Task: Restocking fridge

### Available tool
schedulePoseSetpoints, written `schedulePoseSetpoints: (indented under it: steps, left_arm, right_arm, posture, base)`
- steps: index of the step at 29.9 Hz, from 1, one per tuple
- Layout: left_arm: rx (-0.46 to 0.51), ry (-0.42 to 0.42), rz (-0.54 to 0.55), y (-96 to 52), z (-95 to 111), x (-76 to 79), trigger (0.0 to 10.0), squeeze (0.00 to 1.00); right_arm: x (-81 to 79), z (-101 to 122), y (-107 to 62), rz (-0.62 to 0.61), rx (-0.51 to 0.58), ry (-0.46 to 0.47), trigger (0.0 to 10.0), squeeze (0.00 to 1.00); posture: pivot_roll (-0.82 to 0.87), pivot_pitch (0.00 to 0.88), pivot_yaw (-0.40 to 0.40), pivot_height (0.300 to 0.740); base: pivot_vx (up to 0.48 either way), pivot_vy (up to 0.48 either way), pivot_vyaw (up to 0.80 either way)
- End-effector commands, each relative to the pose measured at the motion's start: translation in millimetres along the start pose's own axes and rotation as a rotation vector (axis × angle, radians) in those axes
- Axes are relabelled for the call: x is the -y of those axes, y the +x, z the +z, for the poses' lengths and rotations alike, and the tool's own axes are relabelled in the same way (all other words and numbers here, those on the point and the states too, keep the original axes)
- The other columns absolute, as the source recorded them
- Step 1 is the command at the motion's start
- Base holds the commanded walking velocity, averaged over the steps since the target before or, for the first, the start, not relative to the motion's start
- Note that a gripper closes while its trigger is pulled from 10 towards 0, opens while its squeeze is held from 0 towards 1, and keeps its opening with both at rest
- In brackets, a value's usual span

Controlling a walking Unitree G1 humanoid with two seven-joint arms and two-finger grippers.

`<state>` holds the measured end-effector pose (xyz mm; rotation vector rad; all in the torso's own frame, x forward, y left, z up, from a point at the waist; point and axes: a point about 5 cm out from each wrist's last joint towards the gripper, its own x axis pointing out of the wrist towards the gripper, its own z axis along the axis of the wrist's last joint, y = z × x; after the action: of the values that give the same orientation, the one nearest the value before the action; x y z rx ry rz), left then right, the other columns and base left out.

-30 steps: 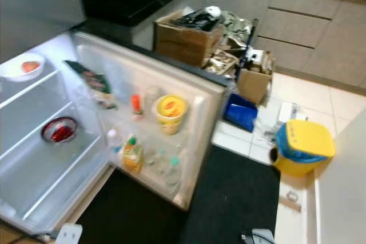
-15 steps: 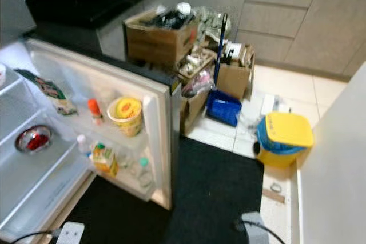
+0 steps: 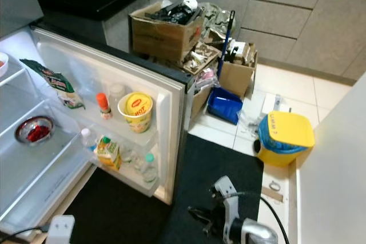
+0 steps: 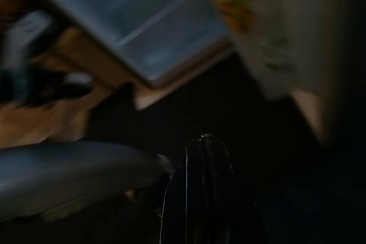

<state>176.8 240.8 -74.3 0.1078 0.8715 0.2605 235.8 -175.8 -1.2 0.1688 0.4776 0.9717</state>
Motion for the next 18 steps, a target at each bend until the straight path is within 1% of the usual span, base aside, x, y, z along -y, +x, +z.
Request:
schedulePoseSetpoints:
  steps: [1,2,3,4,5,6,7,8,9,10,11,12,14,16,18]
  left_arm:
    - [0.072,-0.090,0.032,3.1,17.9,-9.2,10.0,0.00]
    - [0.113,-0.148,0.035,4.9,29.6,-11.9,10.0,0.00]
    - [0.113,-0.148,0.035,4.9,29.6,-11.9,10.0,0.00]
    - [0.201,-0.253,0.036,7.2,52.8,-17.9,10.0,0.00]
    - [0.201,-0.253,0.036,7.2,52.8,-17.9,10.0,0.00]
    - [0.234,-0.289,0.035,7.6,61.2,-20.3,10.0,0.00]
    - [0.293,-0.342,0.031,7.8,75.9,-24.8,10.0,0.00]
    - [0.293,-0.342,0.031,7.8,75.9,-24.8,10.0,0.00]
    - [0.371,-0.396,0.024,7.2,95.8,-31.1,10.0,0.00]
    - [0.422,-0.429,0.019,6.3,108.4,-35.2,10.0,0.00]
    - [0.493,-0.460,0.012,4.1,126.7,-41.1,10.0,0.00]
    - [0.493,-0.460,0.012,4.1,126.7,-41.1,10.0,0.00]
    - [0.596,-0.484,0.002,-0.7,154.3,-50.1,10.0,0.00]
    - [0.691,-0.493,-0.005,-7.3,180.3,-59.0,10.0,0.00]
    - [0.778,-0.513,-0.019,-14.5,201.6,-65.1,10.0,0.00]
  right_arm:
    - [-0.5,-1.9,-4.3,0.015,-0.015,0.003,10.0,0.00]
    - [0.1,-0.6,-4.2,0.013,-0.014,-0.004,10.0,0.00]
    - [0.1,-0.6,-4.2,0.013,-0.014,-0.004,10.0,0.00]
    - [0.3,-1.0,-4.8,0.015,-0.027,-0.016,10.0,0.00]
    - [0.3,-1.0,-4.8,0.015,-0.027,-0.016,10.0,0.00]
    - [0.1,-2.1,-5.2,0.017,-0.037,-0.020,10.0,0.00]
    - [-0.5,-5.1,-6.6,0.020,-0.060,-0.026,10.0,0.00]
    - [-0.5,-5.1,-6.6,0.020,-0.060,-0.026,10.0,0.00]
    - [-1.5,-8.3,-8.0,0.022,-0.079,-0.028,10.0,0.00]
    - [-2.5,-9.9,-9.3,0.027,-0.091,-0.027,10.0,0.00]
    - [-4.0,-10.9,-10.3,0.035,-0.096,-0.024,10.0,0.00]
    - [-4.0,-10.9,-10.3,0.035,-0.096,-0.024,10.0,0.00]
    - [-7.8,-9.6,-10.9,0.060,-0.097,-0.020,10.0,0.00]
    - [-13.0,-7.1,-8.0,0.100,-0.094,-0.025,10.0,0.00]
    - [-17.9,-4.6,-4.8,0.137,-0.090,-0.031,10.0,0.00]
  posture:
    - [-0.12,0.128,-0.014,0.740]
    - [-0.12,0.131,-0.015,0.740]
    - [-0.12,0.131,-0.015,0.740]
    - [-0.12,0.133,-0.014,0.740]
    - [-0.12,0.133,-0.014,0.740]
    - [-0.12,0.133,-0.014,0.740]
    - [-0.12,0.134,-0.014,0.740]
    - [-0.12,0.134,-0.014,0.740]
    - [-0.12,0.135,-0.014,0.740]
    - [-0.12,0.135,-0.014,0.740]
    - [-0.12,0.139,-0.013,0.740]
    - [-0.12,0.139,-0.013,0.740]
    - [-0.12,0.139,-0.013,0.740]
    - [-0.13,0.145,-0.011,0.740]
    - [-0.13,0.147,-0.011,0.740]
  base:
    - [0.000,0.000,0.00]
    - [0.000,0.000,0.00]
    - [0.000,0.000,0.00]
    - [0.000,0.000,0.00]
    - [0.000,0.000,0.00]
    - [0.000,0.000,0.00]
    - [0.000,0.000,0.00]
    - [0.000,0.000,0.00]
    - [0.000,0.000,0.00]
    - [0.000,0.000,0.00]
    - [0.000,0.000,0.00]
    - [0.000,0.000,0.00]
    - [0.000,0.000,0.00]
    - [0.000,0.000,0.00]
    - [0.000,0.000,0.00]
